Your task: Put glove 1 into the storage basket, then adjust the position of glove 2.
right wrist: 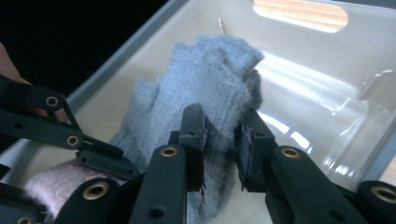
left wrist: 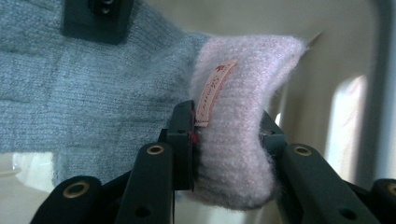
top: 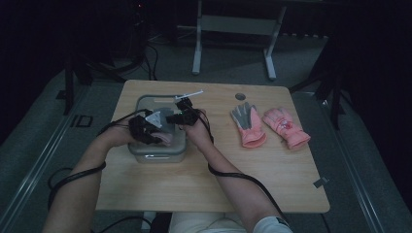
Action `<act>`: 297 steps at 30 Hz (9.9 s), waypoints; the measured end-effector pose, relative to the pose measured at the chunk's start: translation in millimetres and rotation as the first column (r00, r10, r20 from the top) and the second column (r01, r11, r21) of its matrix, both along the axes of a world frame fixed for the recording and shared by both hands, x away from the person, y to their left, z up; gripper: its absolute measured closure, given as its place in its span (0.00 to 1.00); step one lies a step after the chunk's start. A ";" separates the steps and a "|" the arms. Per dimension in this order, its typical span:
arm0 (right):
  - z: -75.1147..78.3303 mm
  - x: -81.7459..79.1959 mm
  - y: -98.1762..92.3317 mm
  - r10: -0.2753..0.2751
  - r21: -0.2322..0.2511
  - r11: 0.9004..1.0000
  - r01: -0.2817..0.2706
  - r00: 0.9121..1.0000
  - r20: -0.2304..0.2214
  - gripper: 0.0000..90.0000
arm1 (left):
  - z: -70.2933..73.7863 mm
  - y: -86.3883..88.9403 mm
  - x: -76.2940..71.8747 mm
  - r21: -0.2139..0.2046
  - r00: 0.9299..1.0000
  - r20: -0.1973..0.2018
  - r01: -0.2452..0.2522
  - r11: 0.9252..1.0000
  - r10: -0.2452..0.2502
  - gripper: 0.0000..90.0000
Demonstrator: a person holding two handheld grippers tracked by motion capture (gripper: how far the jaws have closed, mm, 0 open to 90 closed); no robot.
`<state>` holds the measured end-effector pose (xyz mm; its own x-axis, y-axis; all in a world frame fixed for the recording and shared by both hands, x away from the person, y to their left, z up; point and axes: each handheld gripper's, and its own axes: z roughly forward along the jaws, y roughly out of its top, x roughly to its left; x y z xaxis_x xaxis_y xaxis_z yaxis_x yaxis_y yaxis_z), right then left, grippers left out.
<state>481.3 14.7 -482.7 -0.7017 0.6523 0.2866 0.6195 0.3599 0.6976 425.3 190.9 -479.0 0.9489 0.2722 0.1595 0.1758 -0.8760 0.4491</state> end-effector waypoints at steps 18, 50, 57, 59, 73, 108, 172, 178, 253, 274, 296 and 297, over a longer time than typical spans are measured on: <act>5.6 3.6 -34.0 -0.042 0.014 0.999 0.042 0.999 -0.035 0.66 | -14.5 -14.2 18.8 0.103 0.993 -0.078 -0.076 0.992 0.085 0.45; 33.4 -56.9 -188.7 0.032 -0.063 0.998 -0.019 0.978 0.208 0.69 | 51.8 -94.8 -53.8 -0.393 0.977 -0.004 -0.198 0.898 0.214 0.00; 26.4 -56.6 -227.9 -0.010 -0.065 0.998 0.024 0.978 0.209 0.69 | 46.5 -129.3 -71.9 -0.403 0.975 0.016 -0.197 0.894 0.222 0.00; 25.6 -57.7 -237.7 -0.023 -0.059 0.998 0.037 0.977 0.214 0.69 | 42.2 -135.8 -77.5 -0.415 0.979 -0.014 -0.189 0.890 0.202 0.00; 23.0 -52.3 -268.5 -0.079 -0.081 0.992 0.101 0.967 0.241 0.73 | -20.0 -165.4 -120.3 -0.339 0.976 -0.006 -0.209 0.917 0.220 0.00; 8.6 18.6 -269.9 -0.148 -0.156 0.967 0.200 0.945 0.291 0.69 | -78.5 -156.7 -146.1 -0.397 0.947 0.042 -0.276 0.876 0.318 0.00; 24.4 -118.9 -218.4 -0.396 0.000 0.916 0.402 0.903 0.169 0.99 | -82.8 -153.2 -151.6 -0.421 0.944 0.049 -0.278 0.863 0.328 0.02; -0.7 -112.5 -205.5 -0.398 -0.049 0.912 0.408 0.906 0.145 0.99 | -82.7 -149.4 -150.2 -0.450 0.944 0.014 -0.287 0.845 0.328 0.02; -30.9 19.7 -395.9 -0.286 -0.369 0.863 0.346 0.935 0.208 0.71 | -89.2 -152.7 -147.5 -0.426 0.947 0.013 -0.284 0.859 0.320 0.02; 22.6 -40.1 -378.1 -0.440 -0.240 0.837 0.492 0.865 0.240 0.99 | -89.1 -153.5 -147.9 -0.430 0.947 0.022 -0.281 0.858 0.321 0.02; 28.6 -137.4 -336.8 -0.580 -0.082 0.793 0.603 0.790 0.202 0.99 | -88.0 -154.7 -151.5 -0.434 0.946 0.067 -0.258 0.863 0.317 0.02; 24.2 -136.0 -334.7 -0.587 -0.095 0.784 0.613 0.782 0.208 0.99 | -88.0 -154.8 -151.8 -0.433 0.946 0.070 -0.257 0.864 0.316 0.02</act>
